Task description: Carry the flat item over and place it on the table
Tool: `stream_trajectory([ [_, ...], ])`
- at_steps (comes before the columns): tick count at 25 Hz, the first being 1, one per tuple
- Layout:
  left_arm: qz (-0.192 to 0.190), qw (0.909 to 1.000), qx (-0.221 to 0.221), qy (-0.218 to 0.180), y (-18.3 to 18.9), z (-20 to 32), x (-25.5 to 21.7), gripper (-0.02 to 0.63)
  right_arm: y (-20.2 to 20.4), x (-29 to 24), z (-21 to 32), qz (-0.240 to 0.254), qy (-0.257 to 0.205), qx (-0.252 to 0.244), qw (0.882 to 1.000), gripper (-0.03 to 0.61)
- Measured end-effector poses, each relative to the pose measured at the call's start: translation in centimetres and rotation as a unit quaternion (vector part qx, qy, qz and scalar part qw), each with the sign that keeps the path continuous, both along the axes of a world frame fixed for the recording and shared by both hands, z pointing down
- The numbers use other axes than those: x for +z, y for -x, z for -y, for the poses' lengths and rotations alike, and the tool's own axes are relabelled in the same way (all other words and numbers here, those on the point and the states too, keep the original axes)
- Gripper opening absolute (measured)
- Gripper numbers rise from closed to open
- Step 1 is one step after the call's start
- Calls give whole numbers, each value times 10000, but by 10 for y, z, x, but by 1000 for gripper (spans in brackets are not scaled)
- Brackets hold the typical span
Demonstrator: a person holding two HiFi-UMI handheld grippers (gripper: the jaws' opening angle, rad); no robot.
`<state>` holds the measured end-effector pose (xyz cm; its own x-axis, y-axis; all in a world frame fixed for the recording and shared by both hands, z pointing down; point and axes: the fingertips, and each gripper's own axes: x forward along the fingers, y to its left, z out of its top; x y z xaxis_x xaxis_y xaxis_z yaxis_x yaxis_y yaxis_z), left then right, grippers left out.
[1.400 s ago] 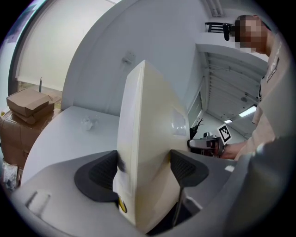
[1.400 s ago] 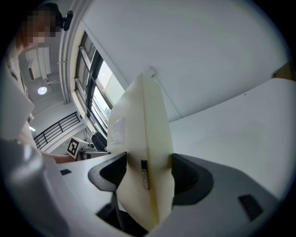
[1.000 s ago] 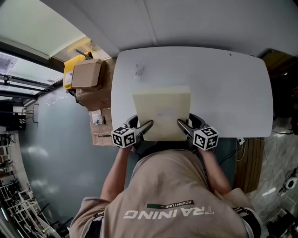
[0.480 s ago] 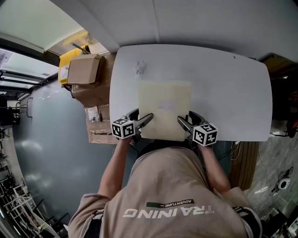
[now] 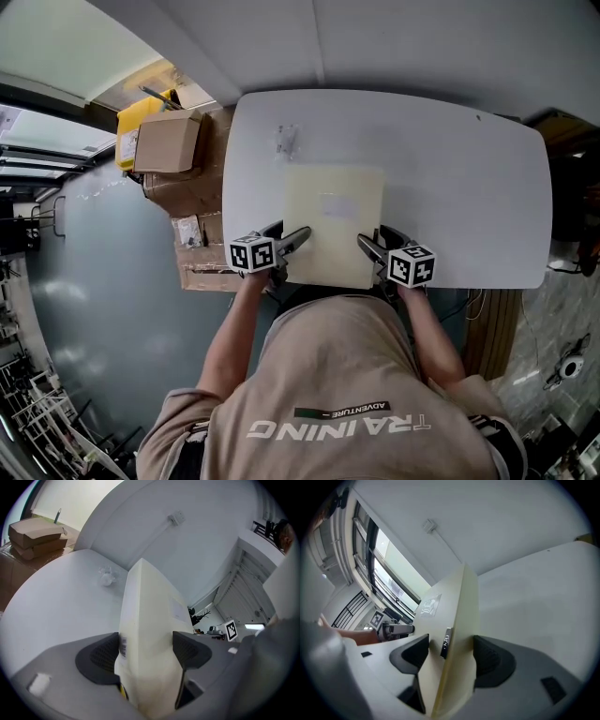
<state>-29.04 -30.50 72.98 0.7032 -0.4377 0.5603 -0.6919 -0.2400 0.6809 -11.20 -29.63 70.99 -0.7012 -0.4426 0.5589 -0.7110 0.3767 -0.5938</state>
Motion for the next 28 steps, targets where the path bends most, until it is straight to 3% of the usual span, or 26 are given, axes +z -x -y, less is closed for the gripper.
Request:
stream_trajectory([
  [14, -155, 9953, -409, 859, 3, -9, 36, 341, 5, 34, -1, 19, 575, -83, 9983, 285],
  [24, 150, 9908, -13, 1344, 0, -8, 45, 341, 1, 57, -9, -195, 1374, -186, 9902, 285],
  [28, 123, 9906, -79, 1362, 1, -9, 46, 342, 4, 61, -8, -260, 1691, -347, 9846, 285],
])
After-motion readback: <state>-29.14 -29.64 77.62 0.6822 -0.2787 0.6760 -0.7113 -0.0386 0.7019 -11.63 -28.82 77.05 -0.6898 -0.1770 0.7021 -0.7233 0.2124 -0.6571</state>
